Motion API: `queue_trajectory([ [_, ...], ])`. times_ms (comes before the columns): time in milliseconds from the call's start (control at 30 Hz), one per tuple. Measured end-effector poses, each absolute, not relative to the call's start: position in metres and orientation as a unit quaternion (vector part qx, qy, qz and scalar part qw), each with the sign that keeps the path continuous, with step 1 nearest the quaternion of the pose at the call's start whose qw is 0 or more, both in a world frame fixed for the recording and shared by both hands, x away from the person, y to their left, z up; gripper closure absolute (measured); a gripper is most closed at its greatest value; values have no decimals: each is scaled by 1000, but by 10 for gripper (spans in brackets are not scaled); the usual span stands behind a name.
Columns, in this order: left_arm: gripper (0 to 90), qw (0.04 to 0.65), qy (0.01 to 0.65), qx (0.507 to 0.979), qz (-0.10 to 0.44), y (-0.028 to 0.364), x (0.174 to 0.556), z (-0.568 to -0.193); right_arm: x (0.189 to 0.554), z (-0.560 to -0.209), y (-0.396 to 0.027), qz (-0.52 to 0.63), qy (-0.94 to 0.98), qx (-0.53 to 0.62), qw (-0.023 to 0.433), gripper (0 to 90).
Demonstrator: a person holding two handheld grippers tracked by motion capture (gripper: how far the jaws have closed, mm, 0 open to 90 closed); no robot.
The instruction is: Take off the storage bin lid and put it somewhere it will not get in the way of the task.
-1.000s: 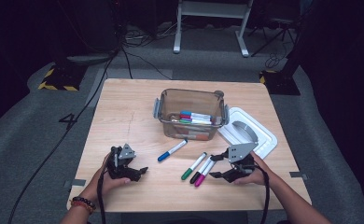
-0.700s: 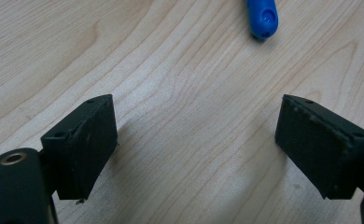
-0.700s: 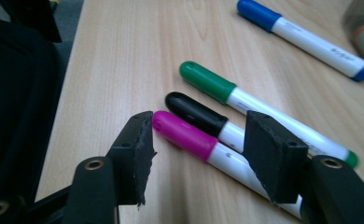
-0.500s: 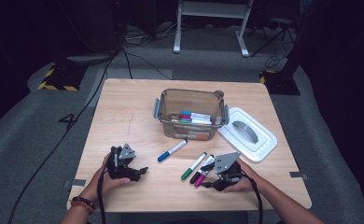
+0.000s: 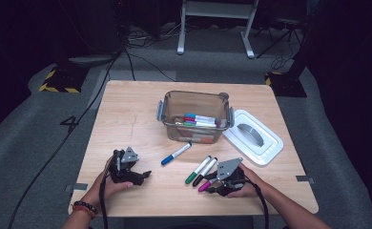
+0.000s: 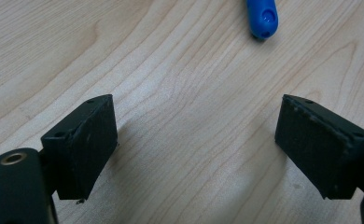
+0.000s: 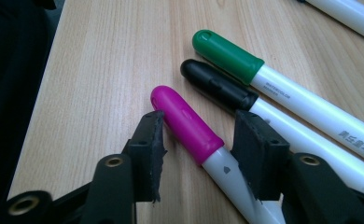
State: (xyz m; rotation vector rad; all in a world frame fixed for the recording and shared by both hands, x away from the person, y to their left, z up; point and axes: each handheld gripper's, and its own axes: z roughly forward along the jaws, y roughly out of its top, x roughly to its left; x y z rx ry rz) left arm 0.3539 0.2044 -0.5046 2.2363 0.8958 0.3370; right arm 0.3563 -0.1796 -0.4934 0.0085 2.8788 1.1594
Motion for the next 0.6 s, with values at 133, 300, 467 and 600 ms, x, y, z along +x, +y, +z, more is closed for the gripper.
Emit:
queue_trajectory([
  [133, 133, 347, 345, 862, 130, 204, 354, -505, 357, -493, -181, 376, 926, -2, 15, 688],
  [300, 133, 347, 346, 862, 130, 204, 354, -505, 358, -492, -185, 371, 928, 2, 20, 741],
  [467, 133, 347, 345, 862, 130, 204, 354, -505, 363, -491, -195, 366, 930, 27, 34, 743],
  [600, 133, 347, 345, 862, 130, 204, 354, -505, 366, -491, -204, 366, 928, 49, 46, 744],
])
